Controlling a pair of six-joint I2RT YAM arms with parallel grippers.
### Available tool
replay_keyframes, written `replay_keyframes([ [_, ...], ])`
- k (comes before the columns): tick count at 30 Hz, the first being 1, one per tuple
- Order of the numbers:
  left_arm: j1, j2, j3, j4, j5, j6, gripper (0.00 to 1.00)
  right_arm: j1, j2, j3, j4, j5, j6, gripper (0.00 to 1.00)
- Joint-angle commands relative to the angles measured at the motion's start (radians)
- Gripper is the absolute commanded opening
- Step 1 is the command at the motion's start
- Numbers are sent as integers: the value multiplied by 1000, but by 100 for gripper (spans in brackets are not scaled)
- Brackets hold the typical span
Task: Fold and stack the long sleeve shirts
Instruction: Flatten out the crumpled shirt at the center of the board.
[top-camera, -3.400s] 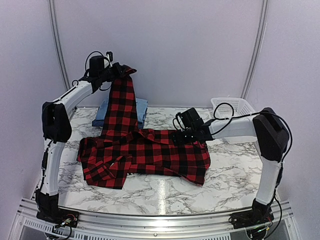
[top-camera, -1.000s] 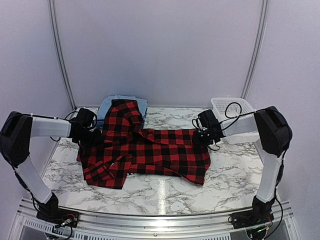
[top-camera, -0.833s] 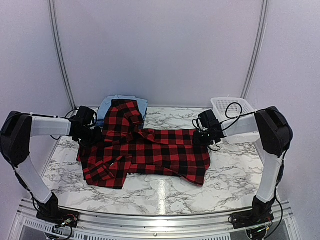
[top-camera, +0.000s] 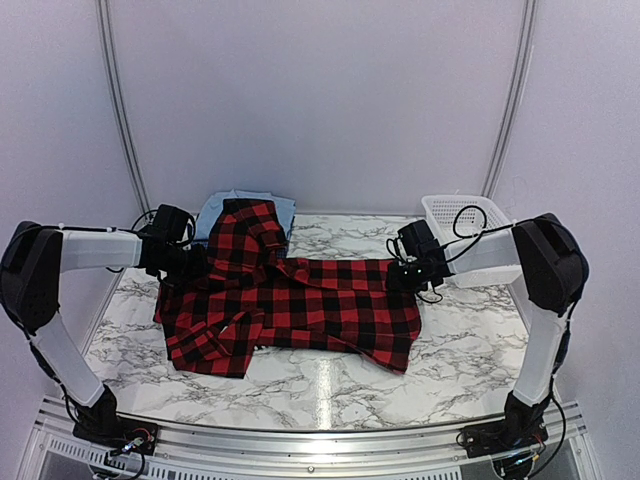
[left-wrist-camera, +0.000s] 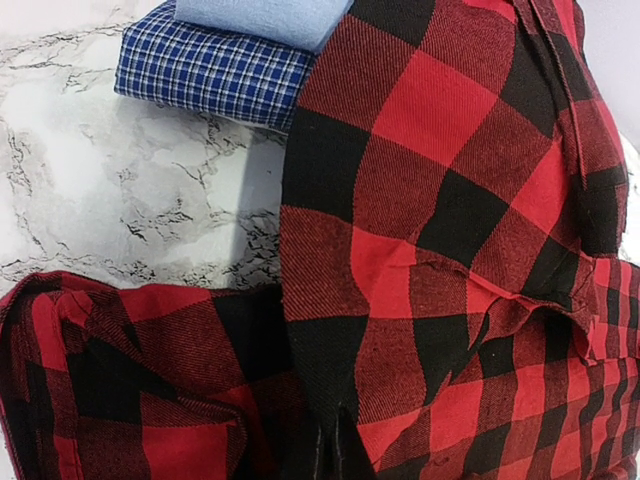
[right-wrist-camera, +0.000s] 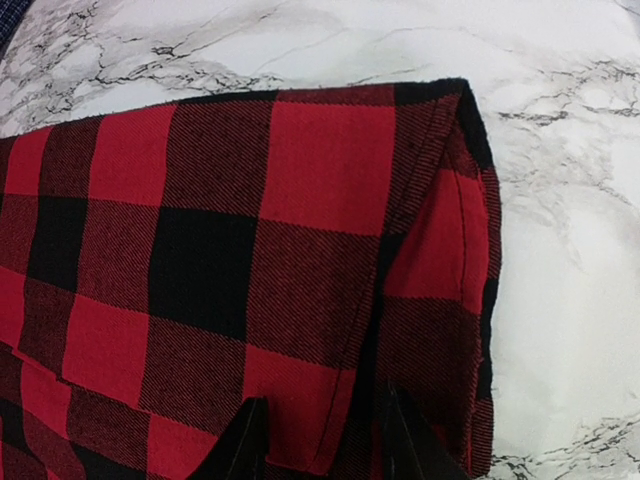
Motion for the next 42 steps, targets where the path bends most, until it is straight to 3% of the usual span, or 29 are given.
replay_keyframes([
  [1, 5, -19, 28, 7, 10, 9, 0, -5, -34, 7, -24, -6, 2, 33],
  [23, 5, -7, 47, 7, 19, 11, 0, 79, -15, 61, -79, 104, -5, 29],
  [30, 5, -6, 46, 7, 21, 14, 0, 82, -14, 92, -95, 143, -19, 42],
  [42, 5, -2, 47, 11, 20, 8, 0, 96, -45, 64, -131, 143, 20, 33],
])
